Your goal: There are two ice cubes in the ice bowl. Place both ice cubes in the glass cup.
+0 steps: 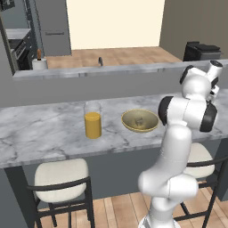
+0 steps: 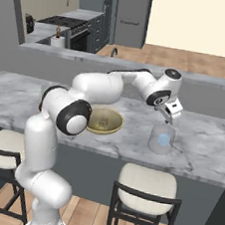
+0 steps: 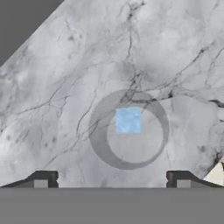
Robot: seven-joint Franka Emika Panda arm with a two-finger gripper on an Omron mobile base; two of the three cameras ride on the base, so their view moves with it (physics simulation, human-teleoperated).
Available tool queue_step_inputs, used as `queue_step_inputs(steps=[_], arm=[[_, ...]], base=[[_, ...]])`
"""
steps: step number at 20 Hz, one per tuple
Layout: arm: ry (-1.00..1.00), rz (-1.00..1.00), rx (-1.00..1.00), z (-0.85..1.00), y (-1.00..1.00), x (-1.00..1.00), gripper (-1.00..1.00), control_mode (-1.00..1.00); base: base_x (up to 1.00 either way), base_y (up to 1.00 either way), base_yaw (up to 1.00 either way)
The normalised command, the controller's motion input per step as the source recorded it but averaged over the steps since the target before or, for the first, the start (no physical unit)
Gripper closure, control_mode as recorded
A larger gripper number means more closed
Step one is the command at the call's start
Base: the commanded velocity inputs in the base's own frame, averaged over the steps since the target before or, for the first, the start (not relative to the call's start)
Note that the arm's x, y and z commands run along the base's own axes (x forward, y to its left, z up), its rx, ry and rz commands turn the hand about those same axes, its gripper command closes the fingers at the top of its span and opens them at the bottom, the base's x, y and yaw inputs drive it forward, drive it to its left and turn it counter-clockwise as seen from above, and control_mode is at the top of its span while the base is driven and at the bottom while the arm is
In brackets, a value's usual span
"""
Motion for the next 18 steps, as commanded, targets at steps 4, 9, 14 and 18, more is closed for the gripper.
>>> queue_step_inputs(steps=[4,9,14,18], arm=[[0.00,0.01,0.00,0.08,1.00,-0.83,-1.00,-1.00],[0.00,0.00,0.00,0.14,1.00,-0.54,-1.00,-1.00],[0.00,0.00,0.03,0.20,1.00,-0.08,-1.00,-1.00],[0.00,0.00,0.13,0.17,1.00,0.00,-1.00,-1.00]], base=[[0.00,0.00,0.00],[0.00,0.00,0.00],[0.00,0.00,0.00],[0.00,0.00,0.00]])
